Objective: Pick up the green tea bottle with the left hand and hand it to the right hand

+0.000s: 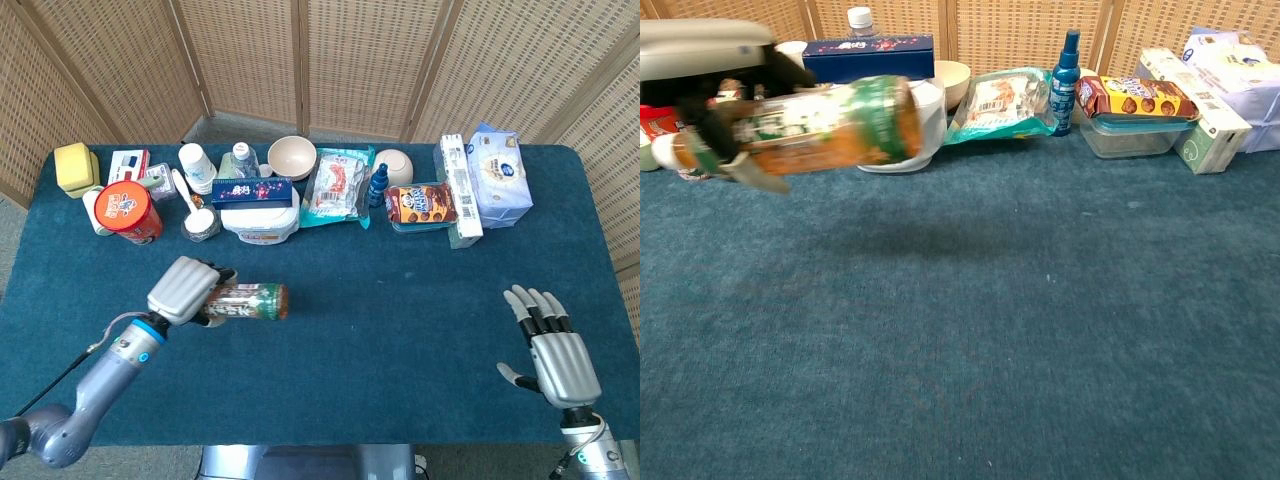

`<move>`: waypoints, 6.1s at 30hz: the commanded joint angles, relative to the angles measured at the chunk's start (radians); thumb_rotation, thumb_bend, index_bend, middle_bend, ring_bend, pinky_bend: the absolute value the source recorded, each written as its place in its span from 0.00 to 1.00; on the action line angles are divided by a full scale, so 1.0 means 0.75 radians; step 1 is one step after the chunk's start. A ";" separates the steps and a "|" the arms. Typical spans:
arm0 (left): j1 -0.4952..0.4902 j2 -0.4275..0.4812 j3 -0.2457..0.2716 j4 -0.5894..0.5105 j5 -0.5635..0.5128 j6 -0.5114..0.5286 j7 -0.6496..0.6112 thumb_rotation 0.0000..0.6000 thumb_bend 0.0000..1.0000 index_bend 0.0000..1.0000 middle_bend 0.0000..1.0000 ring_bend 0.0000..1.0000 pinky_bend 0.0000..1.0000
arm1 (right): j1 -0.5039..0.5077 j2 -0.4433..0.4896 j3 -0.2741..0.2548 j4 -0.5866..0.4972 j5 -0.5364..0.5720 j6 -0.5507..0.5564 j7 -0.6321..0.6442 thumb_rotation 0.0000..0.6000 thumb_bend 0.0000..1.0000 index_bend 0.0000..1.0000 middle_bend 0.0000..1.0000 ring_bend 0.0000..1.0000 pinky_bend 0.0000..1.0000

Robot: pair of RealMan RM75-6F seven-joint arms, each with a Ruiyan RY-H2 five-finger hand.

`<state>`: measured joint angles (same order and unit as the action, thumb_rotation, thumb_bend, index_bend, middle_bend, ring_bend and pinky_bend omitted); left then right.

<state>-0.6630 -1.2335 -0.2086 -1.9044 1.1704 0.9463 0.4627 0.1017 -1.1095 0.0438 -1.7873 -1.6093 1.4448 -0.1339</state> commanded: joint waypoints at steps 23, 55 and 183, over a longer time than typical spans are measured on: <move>-0.847 -0.378 -0.172 -0.050 -1.025 0.224 0.777 1.00 0.00 0.57 0.60 0.57 0.60 | 0.209 0.064 0.072 -0.605 0.411 -0.315 -0.313 1.00 0.00 0.00 0.00 0.00 0.00; -1.083 -0.614 -0.180 0.075 -1.141 0.495 0.908 1.00 0.00 0.57 0.60 0.57 0.60 | 0.581 -0.198 0.201 -0.758 1.159 -0.089 -0.821 1.00 0.00 0.00 0.00 0.00 0.00; 0.645 0.372 0.414 0.240 0.471 0.798 -0.767 1.00 0.00 0.00 0.00 0.00 0.21 | 0.454 -0.526 0.355 0.024 0.301 -0.141 1.236 1.00 0.87 0.52 0.69 0.54 0.77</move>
<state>-0.1797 -0.9546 0.1023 -1.7249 1.5228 1.5451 -0.1120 0.4470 -1.4829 0.3053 -1.7856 -1.3734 1.3234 0.7652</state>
